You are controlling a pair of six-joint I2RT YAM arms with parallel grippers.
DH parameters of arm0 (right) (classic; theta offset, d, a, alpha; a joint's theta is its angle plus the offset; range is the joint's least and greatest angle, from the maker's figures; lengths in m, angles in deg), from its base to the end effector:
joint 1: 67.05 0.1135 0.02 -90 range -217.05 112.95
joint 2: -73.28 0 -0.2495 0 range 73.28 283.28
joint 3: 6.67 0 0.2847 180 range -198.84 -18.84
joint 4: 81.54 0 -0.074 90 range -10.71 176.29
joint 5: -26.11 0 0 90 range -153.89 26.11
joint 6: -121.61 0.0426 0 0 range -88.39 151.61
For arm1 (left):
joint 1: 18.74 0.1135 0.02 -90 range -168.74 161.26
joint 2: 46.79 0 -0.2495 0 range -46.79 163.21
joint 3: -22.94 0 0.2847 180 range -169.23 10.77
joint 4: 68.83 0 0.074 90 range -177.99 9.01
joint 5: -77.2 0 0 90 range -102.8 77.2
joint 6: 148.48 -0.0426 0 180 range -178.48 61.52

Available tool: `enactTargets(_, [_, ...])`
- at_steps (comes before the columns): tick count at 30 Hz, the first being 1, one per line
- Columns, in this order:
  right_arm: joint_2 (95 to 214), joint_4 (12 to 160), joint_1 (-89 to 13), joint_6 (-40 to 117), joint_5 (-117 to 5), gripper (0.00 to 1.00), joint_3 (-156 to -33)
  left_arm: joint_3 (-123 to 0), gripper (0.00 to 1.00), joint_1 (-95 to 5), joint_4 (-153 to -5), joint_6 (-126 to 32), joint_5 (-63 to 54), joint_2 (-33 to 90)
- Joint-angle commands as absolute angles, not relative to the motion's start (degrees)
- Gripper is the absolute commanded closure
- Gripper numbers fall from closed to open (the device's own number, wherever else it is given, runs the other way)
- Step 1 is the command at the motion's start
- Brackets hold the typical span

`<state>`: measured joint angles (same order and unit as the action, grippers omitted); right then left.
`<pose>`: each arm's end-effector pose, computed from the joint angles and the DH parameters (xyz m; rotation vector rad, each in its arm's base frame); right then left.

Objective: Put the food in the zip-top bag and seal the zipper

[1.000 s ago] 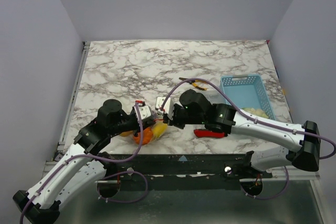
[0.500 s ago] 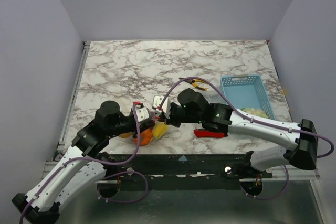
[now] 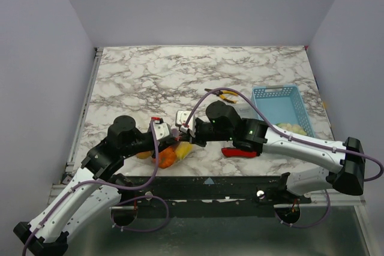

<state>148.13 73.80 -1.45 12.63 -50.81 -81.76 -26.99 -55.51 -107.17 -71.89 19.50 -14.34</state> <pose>0.1336 0.3179 0.3078 -1.4982 1.4210 0.7418 0.1336 -0.1283 0.2937 1.1632 1.5792 -0.8138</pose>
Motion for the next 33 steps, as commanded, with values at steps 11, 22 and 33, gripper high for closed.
enactTargets(11, [149.85, 76.36, -0.87, 17.54, -45.82, 0.66, -84.94, -26.66, 1.0, -55.7, -104.77, -71.23, 20.25, -14.68])
enactTargets(22, [143.84, 59.55, -0.87, 33.57, -59.35, 0.44, -84.98, -27.03, 1.0, -55.74, -104.51, -70.92, 16.61, -13.92])
enactTargets(33, [143.89, 59.04, 1.02, 34.73, -70.23, 0.58, -86.27, -27.22, 1.0, -55.65, -104.57, -70.7, 16.91, -13.49])
